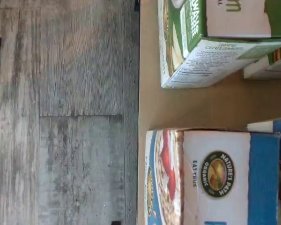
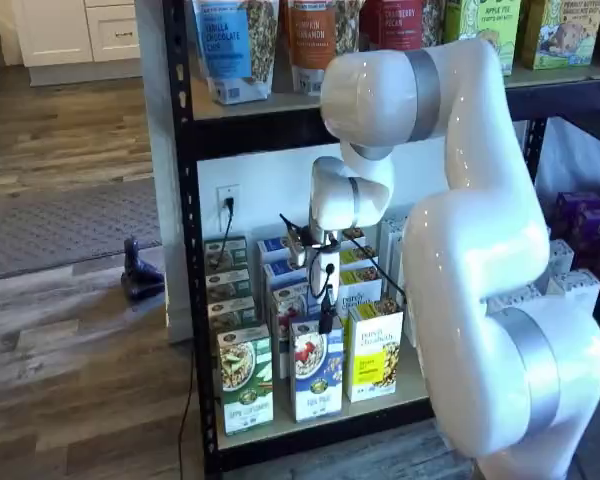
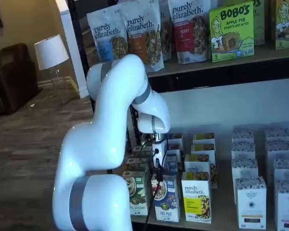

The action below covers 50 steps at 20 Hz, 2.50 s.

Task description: Pick up the blue and white box that is on the bottom shelf, the second box from the left

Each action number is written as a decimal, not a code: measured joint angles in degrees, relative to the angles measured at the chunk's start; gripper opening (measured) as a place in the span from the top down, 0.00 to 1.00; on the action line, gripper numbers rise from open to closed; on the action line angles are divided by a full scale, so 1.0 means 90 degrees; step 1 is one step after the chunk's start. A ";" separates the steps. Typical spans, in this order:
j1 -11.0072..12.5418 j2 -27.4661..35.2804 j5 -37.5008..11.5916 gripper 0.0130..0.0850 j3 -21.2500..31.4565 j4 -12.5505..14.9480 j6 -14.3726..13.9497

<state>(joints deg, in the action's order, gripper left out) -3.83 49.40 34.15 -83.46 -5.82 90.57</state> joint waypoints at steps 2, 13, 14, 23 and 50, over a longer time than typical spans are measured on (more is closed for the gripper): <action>-0.0010 0.0097 0.0005 0.00 -0.0094 0.0013 -0.0019; -0.0018 0.0615 0.0030 0.00 -0.0650 0.0081 -0.0088; -0.0022 0.0654 0.0041 0.00 -0.0694 0.0104 -0.0111; -0.0068 0.0994 0.0141 0.00 -0.1070 0.0354 -0.0364; -0.0039 0.1346 0.0305 0.00 -0.1359 0.0879 -0.0770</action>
<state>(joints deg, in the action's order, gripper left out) -4.18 61.51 36.90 -95.69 2.10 83.64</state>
